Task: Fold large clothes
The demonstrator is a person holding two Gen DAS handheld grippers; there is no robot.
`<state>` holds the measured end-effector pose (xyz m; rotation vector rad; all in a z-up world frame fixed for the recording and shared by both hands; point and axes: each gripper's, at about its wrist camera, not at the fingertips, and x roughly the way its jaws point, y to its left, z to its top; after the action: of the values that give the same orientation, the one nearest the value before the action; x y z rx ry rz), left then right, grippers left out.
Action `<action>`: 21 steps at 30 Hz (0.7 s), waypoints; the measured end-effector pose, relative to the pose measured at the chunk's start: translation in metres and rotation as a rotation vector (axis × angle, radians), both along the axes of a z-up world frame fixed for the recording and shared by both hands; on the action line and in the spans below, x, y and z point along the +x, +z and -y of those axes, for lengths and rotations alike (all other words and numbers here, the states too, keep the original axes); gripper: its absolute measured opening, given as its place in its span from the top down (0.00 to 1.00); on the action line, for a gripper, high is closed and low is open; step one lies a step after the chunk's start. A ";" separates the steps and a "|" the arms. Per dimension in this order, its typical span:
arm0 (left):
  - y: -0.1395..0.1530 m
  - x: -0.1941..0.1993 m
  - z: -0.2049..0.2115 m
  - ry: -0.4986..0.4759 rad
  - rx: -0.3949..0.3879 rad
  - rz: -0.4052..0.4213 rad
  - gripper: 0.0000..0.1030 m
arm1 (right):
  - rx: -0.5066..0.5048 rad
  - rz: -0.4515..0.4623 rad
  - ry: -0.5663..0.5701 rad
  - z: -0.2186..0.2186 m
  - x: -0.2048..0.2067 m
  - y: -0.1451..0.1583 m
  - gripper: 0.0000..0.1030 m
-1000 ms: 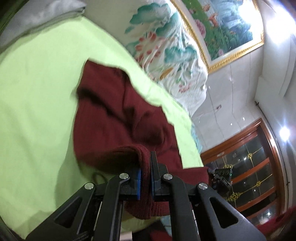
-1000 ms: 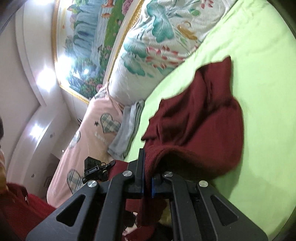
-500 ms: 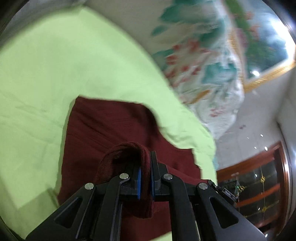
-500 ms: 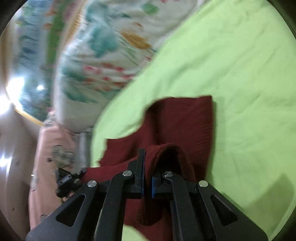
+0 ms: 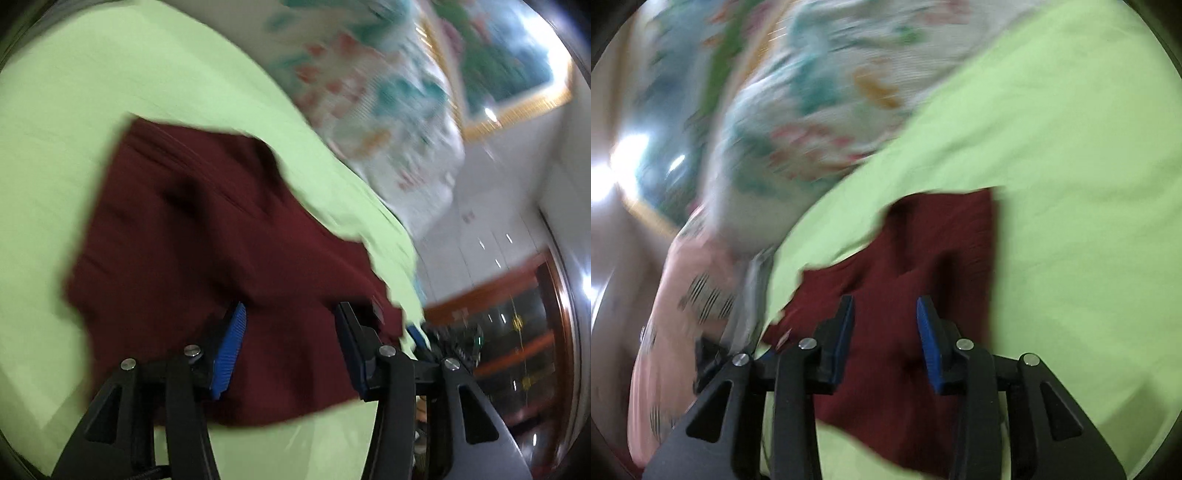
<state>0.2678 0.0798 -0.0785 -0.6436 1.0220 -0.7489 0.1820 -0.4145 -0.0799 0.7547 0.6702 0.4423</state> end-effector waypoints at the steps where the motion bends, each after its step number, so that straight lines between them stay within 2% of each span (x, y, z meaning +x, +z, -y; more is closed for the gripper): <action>1: 0.000 -0.005 0.016 -0.035 0.004 0.005 0.52 | -0.023 0.019 0.082 -0.020 -0.001 0.004 0.64; 2: 0.000 -0.007 0.023 -0.051 0.009 0.006 0.52 | -0.056 0.013 0.135 -0.036 0.001 0.005 0.64; 4: -0.003 0.000 0.045 -0.096 0.045 0.011 0.52 | -0.215 -0.045 0.241 -0.078 0.013 0.001 0.64; 6: -0.009 0.015 0.058 -0.089 0.123 -0.007 0.53 | -0.329 -0.075 0.263 -0.096 0.026 -0.005 0.64; 7: -0.014 0.025 0.058 -0.081 0.124 -0.023 0.53 | -0.360 -0.082 0.247 -0.098 0.036 -0.007 0.64; 10: -0.019 0.055 0.046 -0.016 0.108 -0.049 0.55 | -0.336 -0.085 0.162 -0.079 0.060 -0.007 0.66; 12: -0.018 0.078 0.030 0.063 0.121 -0.039 0.55 | -0.338 -0.087 0.064 -0.060 0.077 -0.004 0.66; 15: -0.015 0.100 0.005 0.172 0.096 -0.044 0.55 | -0.307 -0.095 -0.085 -0.030 0.089 -0.002 0.66; 18: -0.007 0.105 -0.014 0.263 0.092 -0.037 0.54 | -0.242 -0.103 -0.206 -0.009 0.083 -0.001 0.66; 21: 0.008 0.089 -0.023 0.295 0.091 0.004 0.45 | -0.195 -0.080 -0.243 -0.002 0.062 0.001 0.66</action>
<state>0.3568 0.1025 -0.0708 -0.6950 0.9267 -0.4431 0.2445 -0.4126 -0.0786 0.6608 0.6757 0.1224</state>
